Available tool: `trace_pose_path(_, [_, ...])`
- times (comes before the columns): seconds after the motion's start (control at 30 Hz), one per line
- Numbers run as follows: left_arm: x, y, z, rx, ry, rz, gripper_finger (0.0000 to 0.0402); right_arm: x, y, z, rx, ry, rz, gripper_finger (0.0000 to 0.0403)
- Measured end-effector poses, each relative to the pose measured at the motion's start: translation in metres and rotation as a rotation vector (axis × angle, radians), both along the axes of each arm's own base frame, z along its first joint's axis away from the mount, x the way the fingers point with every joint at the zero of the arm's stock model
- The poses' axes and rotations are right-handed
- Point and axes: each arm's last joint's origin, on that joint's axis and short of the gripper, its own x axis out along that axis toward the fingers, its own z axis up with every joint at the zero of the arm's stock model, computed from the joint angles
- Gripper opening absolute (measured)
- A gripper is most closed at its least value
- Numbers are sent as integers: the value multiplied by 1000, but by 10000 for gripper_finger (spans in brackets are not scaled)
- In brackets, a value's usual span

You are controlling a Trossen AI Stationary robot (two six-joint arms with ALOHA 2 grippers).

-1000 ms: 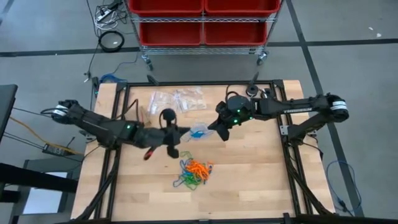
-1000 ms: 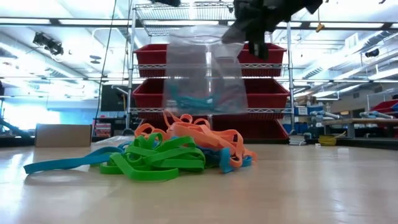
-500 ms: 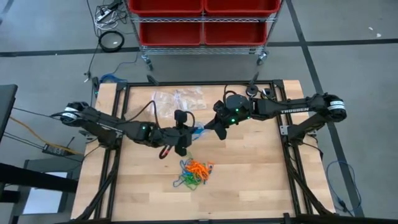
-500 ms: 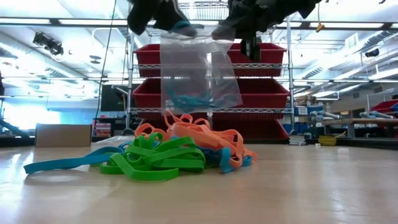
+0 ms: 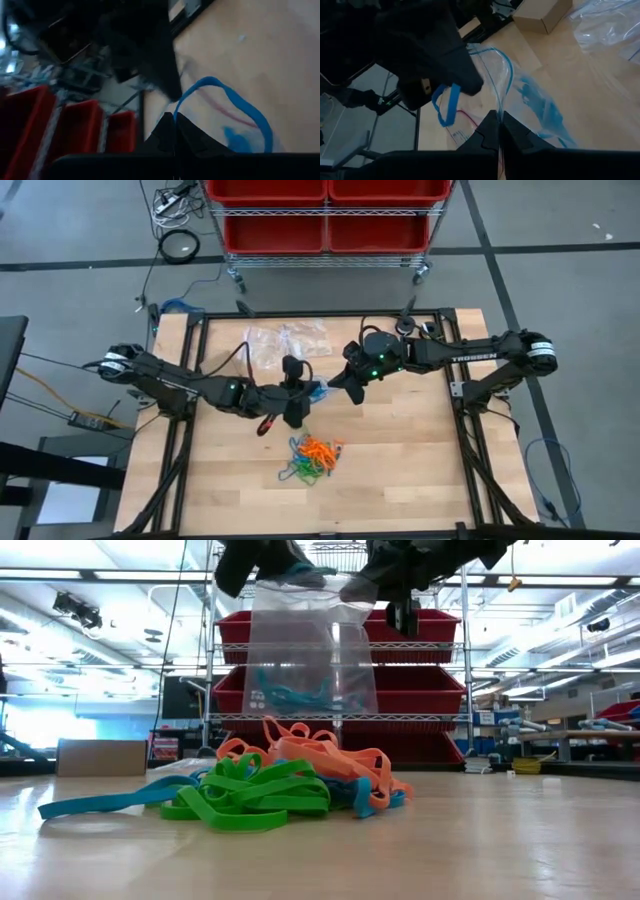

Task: Sort rubber bands
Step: Put the blue rubber band into the transparent zip bag

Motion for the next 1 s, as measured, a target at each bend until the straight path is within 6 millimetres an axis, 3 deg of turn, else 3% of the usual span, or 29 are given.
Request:
trace_pose_path(0.47, [4,7,5,76,22,58,5,0,0,1,-1,-11,-1,0])
trace_pose_path(0.73, [1,-6,-1,-2,59,-42,9,0,0,1,-1,-11,-1,0])
trace_pose_path(1.0, [-1,-7,-5,-127,53,-15,90,1,0,2,-2,-19,-1,0])
